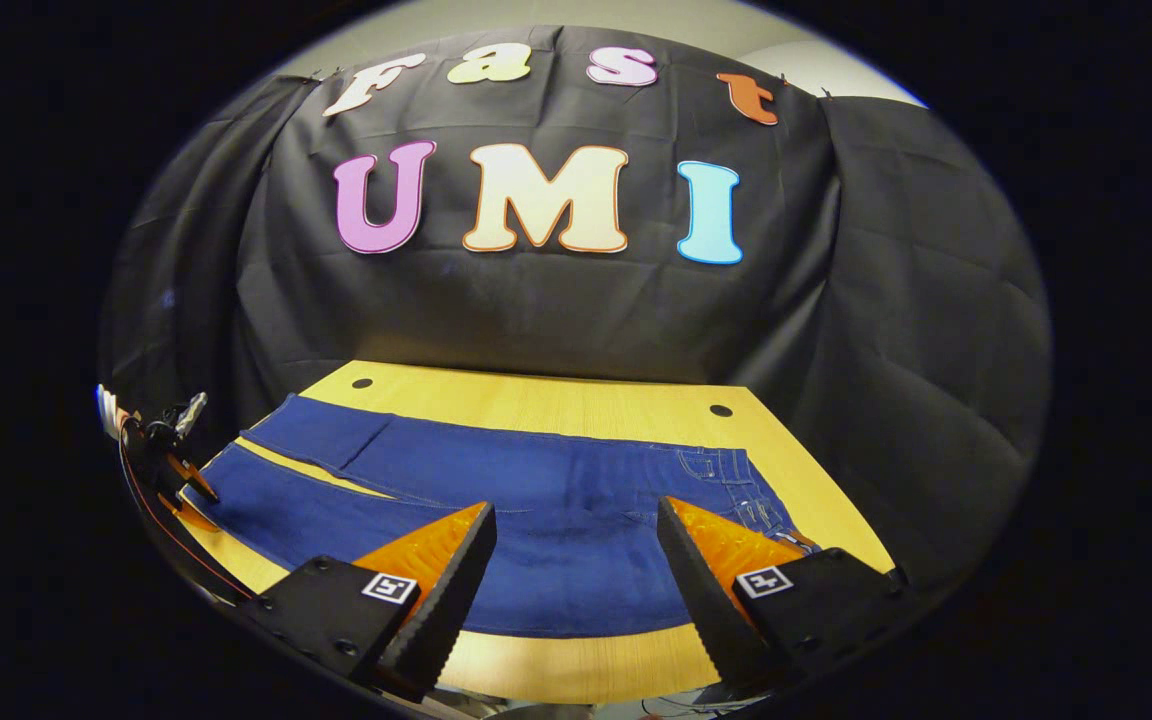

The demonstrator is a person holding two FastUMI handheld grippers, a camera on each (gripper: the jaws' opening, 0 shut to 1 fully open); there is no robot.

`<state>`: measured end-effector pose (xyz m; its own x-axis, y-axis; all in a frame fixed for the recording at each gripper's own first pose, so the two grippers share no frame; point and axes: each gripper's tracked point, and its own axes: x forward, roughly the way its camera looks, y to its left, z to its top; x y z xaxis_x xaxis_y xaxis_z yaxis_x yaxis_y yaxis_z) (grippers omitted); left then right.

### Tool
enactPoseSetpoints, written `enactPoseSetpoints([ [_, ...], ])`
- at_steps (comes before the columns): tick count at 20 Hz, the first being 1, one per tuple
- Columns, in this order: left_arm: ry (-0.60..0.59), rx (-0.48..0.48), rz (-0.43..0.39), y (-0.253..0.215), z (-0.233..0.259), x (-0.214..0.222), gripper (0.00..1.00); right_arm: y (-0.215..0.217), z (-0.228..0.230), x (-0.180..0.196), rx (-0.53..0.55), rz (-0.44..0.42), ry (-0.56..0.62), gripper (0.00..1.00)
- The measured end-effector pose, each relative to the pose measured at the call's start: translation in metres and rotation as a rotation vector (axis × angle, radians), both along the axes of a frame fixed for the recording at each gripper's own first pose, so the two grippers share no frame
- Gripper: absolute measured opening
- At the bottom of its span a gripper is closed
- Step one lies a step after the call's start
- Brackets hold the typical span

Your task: Grasp the waist and the cuffs of the jeans and fold them to make the two legs overlap; first hold the waist and fold one-third of the jeans toward the cuffs, then hold the cuffs and fold the remaining one-third in the same direction to finish folding.

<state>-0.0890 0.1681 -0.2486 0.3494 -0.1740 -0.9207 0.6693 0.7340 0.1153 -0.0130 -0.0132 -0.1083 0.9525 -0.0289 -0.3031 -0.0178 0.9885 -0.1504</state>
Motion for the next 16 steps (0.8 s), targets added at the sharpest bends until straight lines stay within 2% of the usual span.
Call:
enactPoseSetpoints([
  [3, 0.014, 0.043, -0.049, 0.000, 0.001, -0.002, 0.89, 0.000, -0.005, 0.002, -0.007, -0.001, 0.019, 0.99],
  [5, 0.035, 0.063, -0.044, 0.002, 0.000, -0.002, 0.88, 0.001, -0.008, 0.003, -0.008, 0.001, 0.027, 1.00],
  [8, 0.066, 0.081, 0.005, 0.001, -0.003, -0.003, 0.90, 0.005, -0.013, 0.003, 0.009, 0.007, 0.033, 1.00],
  [11, 0.082, 0.119, -0.041, -0.001, -0.002, -0.003, 0.88, 0.012, -0.021, 0.005, 0.014, 0.021, 0.050, 0.99],
  [12, 0.089, 0.124, -0.035, 0.001, -0.001, -0.004, 0.84, 0.014, -0.022, 0.006, 0.016, 0.026, 0.054, 1.00],
  [13, 0.099, 0.128, -0.021, 0.000, -0.002, -0.004, 0.84, 0.016, -0.023, 0.007, 0.018, 0.033, 0.056, 1.00],
  [15, 0.096, 0.127, -0.014, -0.001, -0.003, -0.001, 0.77, 0.016, -0.023, 0.007, 0.013, 0.036, 0.053, 0.99],
  [16, 0.092, 0.128, -0.013, -0.002, -0.004, -0.002, 0.66, 0.017, -0.022, 0.006, 0.012, 0.038, 0.051, 1.00],
])
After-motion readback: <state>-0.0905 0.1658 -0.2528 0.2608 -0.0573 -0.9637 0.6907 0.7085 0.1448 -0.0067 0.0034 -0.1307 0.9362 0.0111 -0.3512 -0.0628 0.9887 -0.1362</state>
